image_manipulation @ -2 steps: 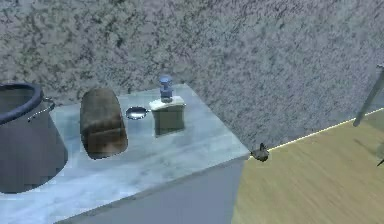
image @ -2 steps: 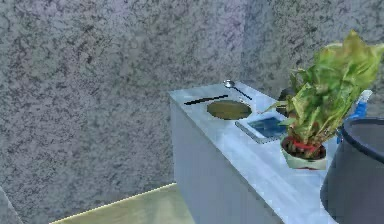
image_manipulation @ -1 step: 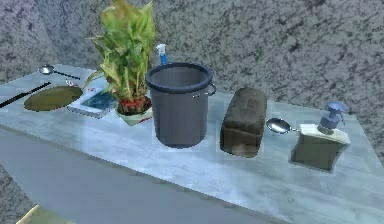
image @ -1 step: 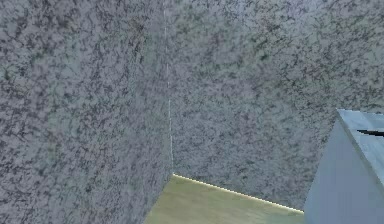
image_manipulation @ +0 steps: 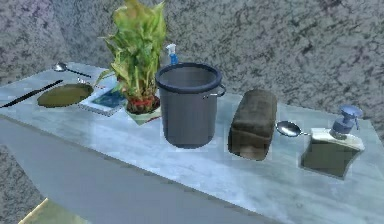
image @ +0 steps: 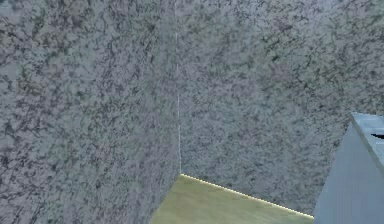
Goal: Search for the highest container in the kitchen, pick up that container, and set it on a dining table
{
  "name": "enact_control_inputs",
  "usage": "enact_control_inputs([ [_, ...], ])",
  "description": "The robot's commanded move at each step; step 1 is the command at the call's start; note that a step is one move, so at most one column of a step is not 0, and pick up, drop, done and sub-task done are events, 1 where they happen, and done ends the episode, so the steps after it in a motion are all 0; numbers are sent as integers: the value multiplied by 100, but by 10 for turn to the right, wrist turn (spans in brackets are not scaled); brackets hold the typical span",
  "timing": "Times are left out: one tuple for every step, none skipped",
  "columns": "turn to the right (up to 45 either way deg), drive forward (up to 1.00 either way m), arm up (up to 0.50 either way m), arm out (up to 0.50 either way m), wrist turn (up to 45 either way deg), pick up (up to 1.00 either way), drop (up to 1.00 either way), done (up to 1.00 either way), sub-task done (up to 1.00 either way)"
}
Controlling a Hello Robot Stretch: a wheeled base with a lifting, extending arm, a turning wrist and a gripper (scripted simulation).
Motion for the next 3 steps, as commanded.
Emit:
enact_control_inputs([
  [450,0,0,0,0,0,0,0,0],
  [450,0,0,0,0,0,0,0,0],
  [30,0,0,0,0,0,0,0,0],
])
